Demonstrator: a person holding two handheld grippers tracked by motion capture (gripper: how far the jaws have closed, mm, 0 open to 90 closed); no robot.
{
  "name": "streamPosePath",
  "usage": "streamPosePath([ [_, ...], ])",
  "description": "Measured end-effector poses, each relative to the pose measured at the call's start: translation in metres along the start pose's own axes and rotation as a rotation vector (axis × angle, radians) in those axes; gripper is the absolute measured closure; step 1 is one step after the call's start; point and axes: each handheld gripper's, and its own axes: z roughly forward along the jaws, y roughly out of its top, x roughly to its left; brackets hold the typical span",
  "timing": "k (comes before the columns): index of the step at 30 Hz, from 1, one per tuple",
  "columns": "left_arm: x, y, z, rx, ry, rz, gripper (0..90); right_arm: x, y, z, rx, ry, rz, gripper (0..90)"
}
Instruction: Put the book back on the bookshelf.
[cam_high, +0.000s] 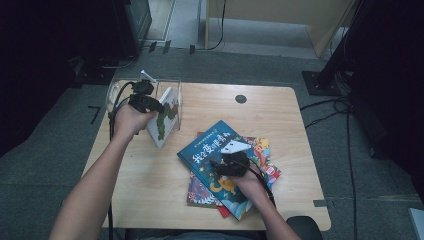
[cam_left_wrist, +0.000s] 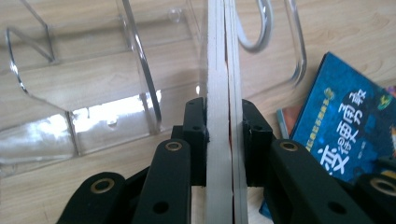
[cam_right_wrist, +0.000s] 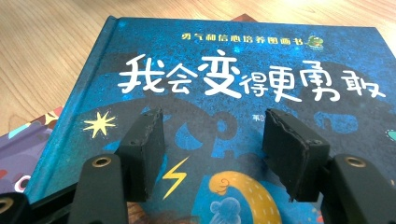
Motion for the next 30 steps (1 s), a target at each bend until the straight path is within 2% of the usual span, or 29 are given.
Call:
streamPosePath([
  [5, 0.002, 0.013, -0.001, -0.024, 0.005, 0.004, 76.9, 0.000, 0.000, 0.000, -0.001, -0.001, 0.001, 39.3],
  [10, 0.002, 0.026, 0.006, -0.016, 0.023, 0.020, 76.9, 0.000, 0.000, 0.000, -0.001, -0.001, 0.001, 39.4],
  [12, 0.003, 0.030, 0.009, -0.021, 0.024, 0.015, 76.9, 0.000, 0.000, 0.000, 0.000, -0.001, 0.000, 39.4],
  [18, 0.006, 0.037, 0.016, -0.016, 0.028, 0.018, 76.8, 0.000, 0.000, 0.000, -0.001, -0.001, 0.002, 39.4],
  [23, 0.004, 0.041, 0.023, -0.009, 0.048, 0.040, 76.8, 0.000, 0.000, 0.000, -0.001, -0.001, 0.002, 39.4],
  [26, 0.005, 0.043, 0.026, -0.007, 0.045, 0.031, 76.8, 0.000, 0.000, 0.000, -0.001, 0.000, 0.002, 39.4],
  [30, 0.006, 0.045, 0.032, 0.016, 0.046, 0.038, 76.4, 0.000, 0.000, 0.000, -0.001, -0.001, 0.002, 39.4],
])
